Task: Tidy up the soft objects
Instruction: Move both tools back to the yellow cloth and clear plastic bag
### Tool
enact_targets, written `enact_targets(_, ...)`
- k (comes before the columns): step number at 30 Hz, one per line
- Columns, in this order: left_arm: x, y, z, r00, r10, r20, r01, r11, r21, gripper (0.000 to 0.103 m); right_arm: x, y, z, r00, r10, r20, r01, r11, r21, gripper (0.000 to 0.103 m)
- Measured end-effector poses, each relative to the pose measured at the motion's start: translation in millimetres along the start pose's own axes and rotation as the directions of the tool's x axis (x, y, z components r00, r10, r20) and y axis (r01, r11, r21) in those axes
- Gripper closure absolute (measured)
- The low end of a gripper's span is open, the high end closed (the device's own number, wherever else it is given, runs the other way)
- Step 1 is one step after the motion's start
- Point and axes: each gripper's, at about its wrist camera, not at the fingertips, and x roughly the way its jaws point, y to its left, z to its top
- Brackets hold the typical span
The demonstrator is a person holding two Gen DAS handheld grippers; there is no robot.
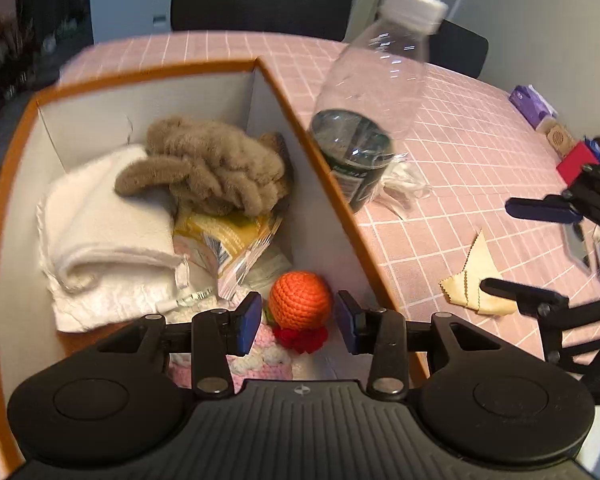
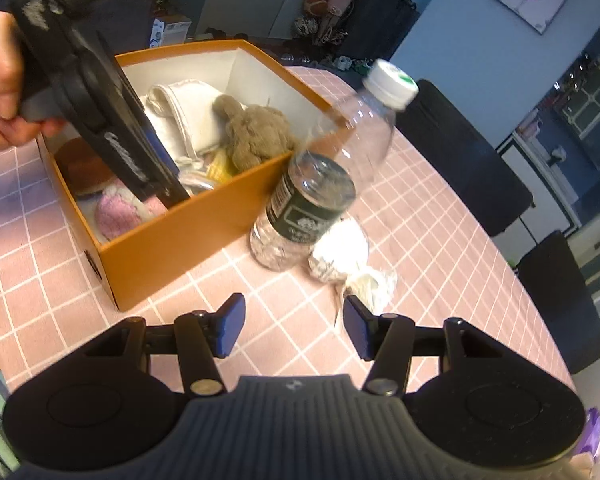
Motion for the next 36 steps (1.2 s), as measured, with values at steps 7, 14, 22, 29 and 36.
enact_targets(7, -36, -42, -9, 0.987, 0.086, 0.139, -0.107, 0.983, 0.147, 0.057, -10, -17, -28, 1.0, 0.004, -0.003, -0.003, 0.997, 0.075, 0.041)
enact_targets(14, -44, -84, -12, 0.981, 0.053, 0.187, -0.102, 0.96, 0.261, 0.057, -3, -37, -72, 0.997, 0.044, -0.062, -0.032, 0.983, 0.181, 0.023)
enact_targets(22, -2, -125, -17, 0.993, 0.028, 0.117, -0.07, 0.924, 0.377, 0.051, 37, -47, -124, 0.977, 0.141, -0.158, -0.093, 0.956, 0.277, 0.015)
enact_targets(29, 27, -144, -14, 0.996, 0.029, 0.084, -0.064, 0.888, 0.456, 0.046, 61, -65, -140, 0.965, 0.2, -0.17, -0.131, 0.929, 0.346, 0.033)
enact_targets(36, 47, -154, -1, 0.996, 0.05, 0.08, -0.084, 0.86, 0.503, 0.038, 70, -73, -136, 0.967, 0.226, -0.116, -0.169, 0.913, 0.37, 0.044)
